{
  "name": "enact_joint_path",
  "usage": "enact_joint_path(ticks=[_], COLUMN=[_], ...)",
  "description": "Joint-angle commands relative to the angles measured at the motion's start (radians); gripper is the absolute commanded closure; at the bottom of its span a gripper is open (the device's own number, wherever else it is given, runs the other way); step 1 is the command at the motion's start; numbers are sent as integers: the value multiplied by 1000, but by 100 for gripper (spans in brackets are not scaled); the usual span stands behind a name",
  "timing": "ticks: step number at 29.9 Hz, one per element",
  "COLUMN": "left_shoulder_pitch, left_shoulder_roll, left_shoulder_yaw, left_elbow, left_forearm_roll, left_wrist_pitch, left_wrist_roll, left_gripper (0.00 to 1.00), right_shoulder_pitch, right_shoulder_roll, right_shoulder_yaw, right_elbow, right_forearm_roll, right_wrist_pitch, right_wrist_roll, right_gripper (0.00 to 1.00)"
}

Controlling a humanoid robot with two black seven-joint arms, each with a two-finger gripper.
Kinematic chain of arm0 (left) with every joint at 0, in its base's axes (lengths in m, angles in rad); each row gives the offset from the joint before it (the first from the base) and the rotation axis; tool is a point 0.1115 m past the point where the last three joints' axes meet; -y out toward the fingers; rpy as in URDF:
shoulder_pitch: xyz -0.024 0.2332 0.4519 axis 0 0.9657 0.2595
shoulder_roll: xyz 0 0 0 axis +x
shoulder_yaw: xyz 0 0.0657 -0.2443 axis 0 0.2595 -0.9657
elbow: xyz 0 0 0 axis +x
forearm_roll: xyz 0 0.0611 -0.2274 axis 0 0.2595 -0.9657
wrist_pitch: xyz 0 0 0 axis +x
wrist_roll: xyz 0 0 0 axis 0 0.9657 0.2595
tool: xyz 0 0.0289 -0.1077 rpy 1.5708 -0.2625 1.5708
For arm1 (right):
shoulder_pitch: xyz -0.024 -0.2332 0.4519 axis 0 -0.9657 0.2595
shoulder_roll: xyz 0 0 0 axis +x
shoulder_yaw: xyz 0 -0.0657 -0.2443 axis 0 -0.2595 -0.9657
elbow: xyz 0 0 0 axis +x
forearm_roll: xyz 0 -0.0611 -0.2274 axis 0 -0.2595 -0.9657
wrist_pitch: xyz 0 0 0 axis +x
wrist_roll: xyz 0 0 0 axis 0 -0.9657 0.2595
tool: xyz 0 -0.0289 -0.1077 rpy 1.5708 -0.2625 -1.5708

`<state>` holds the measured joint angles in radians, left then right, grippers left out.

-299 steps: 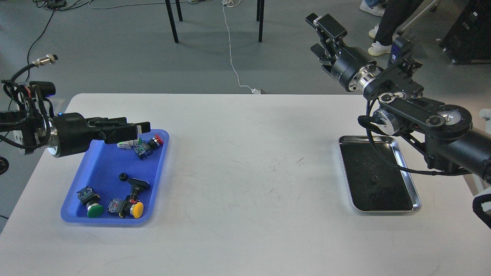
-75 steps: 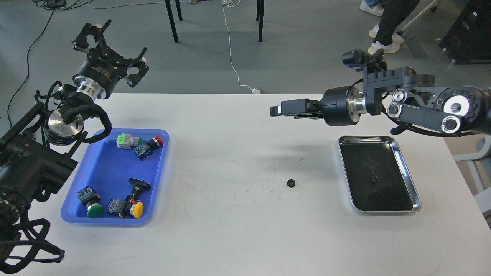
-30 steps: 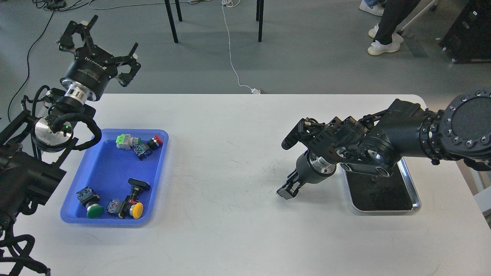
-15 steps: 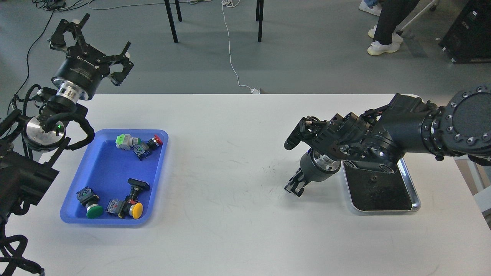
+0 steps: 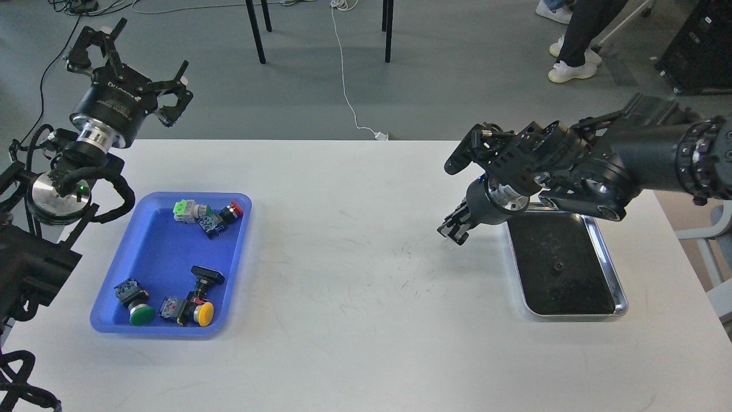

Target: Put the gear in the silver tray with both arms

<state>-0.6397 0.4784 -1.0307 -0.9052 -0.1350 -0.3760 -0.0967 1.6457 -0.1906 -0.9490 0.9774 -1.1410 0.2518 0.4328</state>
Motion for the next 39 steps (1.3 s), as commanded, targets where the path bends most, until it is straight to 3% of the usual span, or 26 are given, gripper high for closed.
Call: enact_joint_path(ticks=[1, 8, 12, 16, 24, 31, 39], left_shoulder_pitch=[0, 12, 17, 22, 23, 23, 20], left_shoulder_roll=[0, 6, 3, 3, 2, 0, -1], left_shoulder_yaw=[0, 1, 3, 6, 11, 21, 20], left_elbow=[-9, -37, -37, -37, -37, -37, -37], left_forearm_roll=[0, 0, 0, 2, 3, 8, 8], left_wrist_pitch=[8, 9, 11, 11, 11, 23, 29], left_wrist_roll=[0, 0, 2, 2, 2, 3, 5], left_gripper=[2, 2, 2, 2, 2, 2, 2], right_shoulder_pitch=[17, -85, -139, -219, -257, -288, -274], right_shoulder_roll=[-116, -248, -256, -237, -225, -259, -286], right_shoulder_yaw=[-7, -10, -11, -8, 3, 7, 76], right_elbow=[46, -26, -57, -183, -183, -178, -170], right_forearm_roll=[-80, -209, -220, -285, -281, -281, -278], right_wrist_pitch=[0, -23, -42, -92, -101, -124, -124], right_wrist_roll=[0, 0, 0, 0, 0, 0, -2], right_gripper=[89, 89, 89, 88, 86, 59, 10])
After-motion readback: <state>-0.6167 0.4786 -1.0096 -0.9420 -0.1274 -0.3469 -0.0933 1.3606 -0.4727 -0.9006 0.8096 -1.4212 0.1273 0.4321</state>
